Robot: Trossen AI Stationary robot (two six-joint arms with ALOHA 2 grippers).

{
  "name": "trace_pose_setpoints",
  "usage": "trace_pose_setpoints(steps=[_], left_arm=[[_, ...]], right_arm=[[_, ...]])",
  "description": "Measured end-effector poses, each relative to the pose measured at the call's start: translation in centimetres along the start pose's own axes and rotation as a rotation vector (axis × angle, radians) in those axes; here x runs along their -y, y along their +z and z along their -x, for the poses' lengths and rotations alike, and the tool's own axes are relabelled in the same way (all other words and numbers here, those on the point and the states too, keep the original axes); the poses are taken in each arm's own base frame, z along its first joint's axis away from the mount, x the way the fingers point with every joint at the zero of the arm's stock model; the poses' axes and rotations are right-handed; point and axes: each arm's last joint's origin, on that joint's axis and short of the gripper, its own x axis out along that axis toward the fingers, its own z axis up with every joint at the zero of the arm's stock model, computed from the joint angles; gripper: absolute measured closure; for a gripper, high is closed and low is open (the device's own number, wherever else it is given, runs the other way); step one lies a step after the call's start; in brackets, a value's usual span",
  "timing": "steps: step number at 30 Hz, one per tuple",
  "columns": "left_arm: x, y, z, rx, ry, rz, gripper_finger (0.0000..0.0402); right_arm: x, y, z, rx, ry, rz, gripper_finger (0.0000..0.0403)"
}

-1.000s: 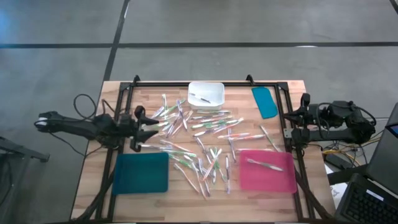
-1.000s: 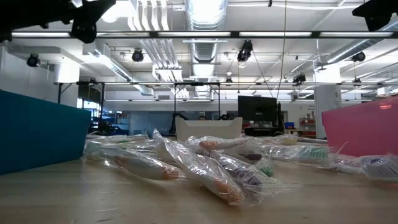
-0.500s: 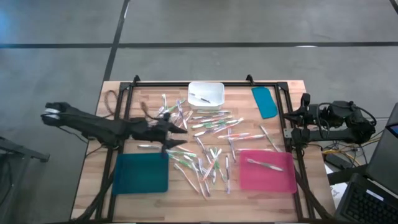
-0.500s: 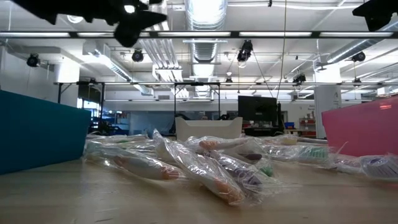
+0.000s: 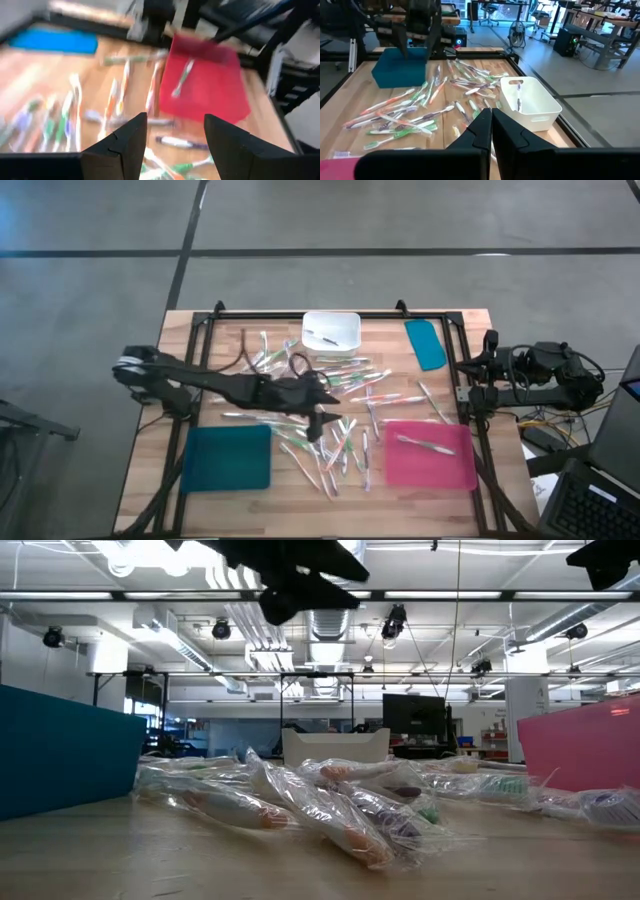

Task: Pick & Place Toothbrushes
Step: Put the orange toothbrush into the blue bin

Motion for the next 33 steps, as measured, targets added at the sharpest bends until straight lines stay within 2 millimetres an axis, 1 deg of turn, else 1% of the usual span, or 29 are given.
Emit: trace_pose_setpoints(steps=[3, 5, 9, 12, 16, 22, 28, 33], left_arm=[[0.8, -0.1, -1.3, -0.065, 0.039, 0.008, 0.02], [1.5, 0.2, -2.0, -0.083, 0.053, 0.021, 0.02], [2.7, 0.1, -3.3, -0.137, 0.086, 0.064, 0.02], [3.5, -0.1, -4.0, -0.164, 0.156, 0.107, 0.02], [4.3, -1.2, -5.0, -0.228, 0.224, 0.164, 0.02], [5.4, -3.4, -6.6, -0.282, 0.246, 0.24, 0.02], [5.4, -5.7, -8.2, -0.334, 0.284, 0.272, 0.02], [5.2, -7.1, -9.3, -0.363, 0.309, 0.295, 0.02]], right_arm=[[0.0, 0.0, 0.0, 0.0, 0.0, 0.0, 0.0394], [0.0, 0.0, 0.0, 0.0, 0.0, 0.0, 0.0394], [0.0, 0.0, 0.0, 0.0, 0.0, 0.0, 0.0394], [0.0, 0.0, 0.0, 0.0, 0.0, 0.0, 0.0394], [0.0, 0.0, 0.0, 0.0, 0.0, 0.0, 0.0394], [0.0, 0.0, 0.0, 0.0, 0.0, 0.0, 0.0394], [0.0, 0.0, 0.0, 0.0, 0.0, 0.0, 0.0394], [0.0, 0.0, 0.0, 0.0, 0.0, 0.0, 0.0394]])
